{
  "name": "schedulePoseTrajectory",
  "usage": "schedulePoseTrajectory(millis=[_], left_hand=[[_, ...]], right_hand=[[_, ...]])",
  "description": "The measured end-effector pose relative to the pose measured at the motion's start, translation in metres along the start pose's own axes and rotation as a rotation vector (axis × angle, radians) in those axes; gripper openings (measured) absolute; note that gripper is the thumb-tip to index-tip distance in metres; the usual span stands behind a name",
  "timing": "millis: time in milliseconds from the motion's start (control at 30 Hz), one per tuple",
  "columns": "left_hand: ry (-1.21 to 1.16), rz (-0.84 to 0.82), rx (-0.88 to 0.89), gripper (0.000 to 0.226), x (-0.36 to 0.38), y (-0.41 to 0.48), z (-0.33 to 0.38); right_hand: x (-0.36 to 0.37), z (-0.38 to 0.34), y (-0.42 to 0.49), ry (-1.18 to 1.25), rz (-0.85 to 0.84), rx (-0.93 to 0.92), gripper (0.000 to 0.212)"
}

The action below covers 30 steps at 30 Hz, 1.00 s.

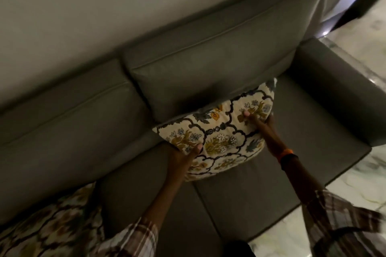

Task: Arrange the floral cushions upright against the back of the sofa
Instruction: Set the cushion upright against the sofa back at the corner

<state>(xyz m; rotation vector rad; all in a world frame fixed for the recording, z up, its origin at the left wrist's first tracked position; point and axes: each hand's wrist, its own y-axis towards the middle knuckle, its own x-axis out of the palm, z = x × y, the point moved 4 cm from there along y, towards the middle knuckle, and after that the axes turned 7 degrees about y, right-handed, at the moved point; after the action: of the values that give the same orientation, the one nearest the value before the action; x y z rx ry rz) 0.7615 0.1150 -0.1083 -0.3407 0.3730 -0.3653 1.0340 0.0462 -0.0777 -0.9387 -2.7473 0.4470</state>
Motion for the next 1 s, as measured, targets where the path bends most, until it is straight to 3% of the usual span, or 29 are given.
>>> schedulePoseTrajectory(millis=[67,300,367,433,500,667,767,833,1000], left_hand=[[0.0,-0.026,0.014,0.081,0.057,0.036,0.009],[-0.017,-0.093,0.189,0.069,0.221,0.136,0.066],[-0.027,-0.125,0.174,0.084,0.255,0.155,0.076],[-0.038,-0.139,0.159,0.099,0.281,0.17,0.086],[-0.036,-0.147,0.166,0.101,0.306,0.184,0.092],[0.002,-0.15,0.191,0.101,0.343,0.212,0.093],[0.013,-0.11,0.172,0.107,0.347,0.222,0.084],[0.011,-0.084,0.165,0.114,0.346,0.225,0.077],[0.109,-0.021,0.221,0.124,0.326,0.206,0.07]], right_hand=[[-0.043,-0.011,0.055,-0.017,-0.004,-0.016,0.033],[-0.174,-0.06,0.208,-0.093,0.071,-0.124,0.042],[-0.204,-0.07,0.237,-0.071,0.08,-0.138,0.045],[-0.222,-0.075,0.261,-0.064,0.07,-0.14,0.03],[-0.238,-0.08,0.281,-0.066,0.092,-0.127,0.032],[-0.259,-0.07,0.325,-0.064,0.132,-0.145,0.037],[-0.26,-0.043,0.335,0.044,0.188,-0.123,0.066],[-0.257,-0.03,0.332,0.015,0.237,-0.14,0.074],[-0.236,0.023,0.277,-0.157,0.563,-0.226,0.08]])
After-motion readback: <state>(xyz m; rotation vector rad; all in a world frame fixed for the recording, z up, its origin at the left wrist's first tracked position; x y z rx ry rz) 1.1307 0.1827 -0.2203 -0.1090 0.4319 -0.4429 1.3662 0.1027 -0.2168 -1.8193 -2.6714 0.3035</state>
